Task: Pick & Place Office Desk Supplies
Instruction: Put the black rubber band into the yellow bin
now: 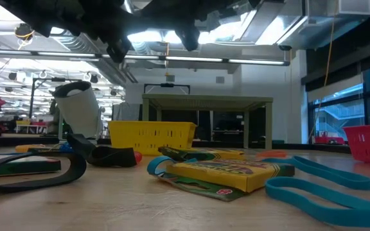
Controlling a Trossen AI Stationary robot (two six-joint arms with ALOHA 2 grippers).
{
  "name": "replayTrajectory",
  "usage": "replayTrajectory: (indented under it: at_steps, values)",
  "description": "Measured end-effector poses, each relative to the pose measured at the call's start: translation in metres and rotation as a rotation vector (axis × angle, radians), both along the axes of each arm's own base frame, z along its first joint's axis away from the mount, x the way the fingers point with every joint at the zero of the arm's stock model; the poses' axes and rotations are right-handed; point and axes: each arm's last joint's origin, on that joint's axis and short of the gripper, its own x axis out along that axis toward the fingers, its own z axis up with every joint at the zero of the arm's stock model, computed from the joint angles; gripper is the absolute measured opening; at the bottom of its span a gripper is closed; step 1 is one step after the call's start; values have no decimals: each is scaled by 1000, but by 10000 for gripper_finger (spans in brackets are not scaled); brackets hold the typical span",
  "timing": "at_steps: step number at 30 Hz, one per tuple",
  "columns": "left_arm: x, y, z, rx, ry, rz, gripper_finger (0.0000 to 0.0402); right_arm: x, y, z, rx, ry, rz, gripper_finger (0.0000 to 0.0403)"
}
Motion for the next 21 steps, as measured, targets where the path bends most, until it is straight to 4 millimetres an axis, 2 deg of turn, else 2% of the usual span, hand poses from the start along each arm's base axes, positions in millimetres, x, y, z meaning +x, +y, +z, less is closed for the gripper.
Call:
replayTrajectory:
  at_steps: [11, 15, 21]
  values:
    - [0, 2, -2, -14, 20, 62, 3, -2, -2, -3, 49, 58, -1, 173]
    - [0, 4, 4, -16, -9, 102, 3, -6, 0, -15, 82, 173, 19, 180]
    - [0, 7, 0, -17, 25, 136, 3, -12, -2, -19, 74, 247, 1, 175]
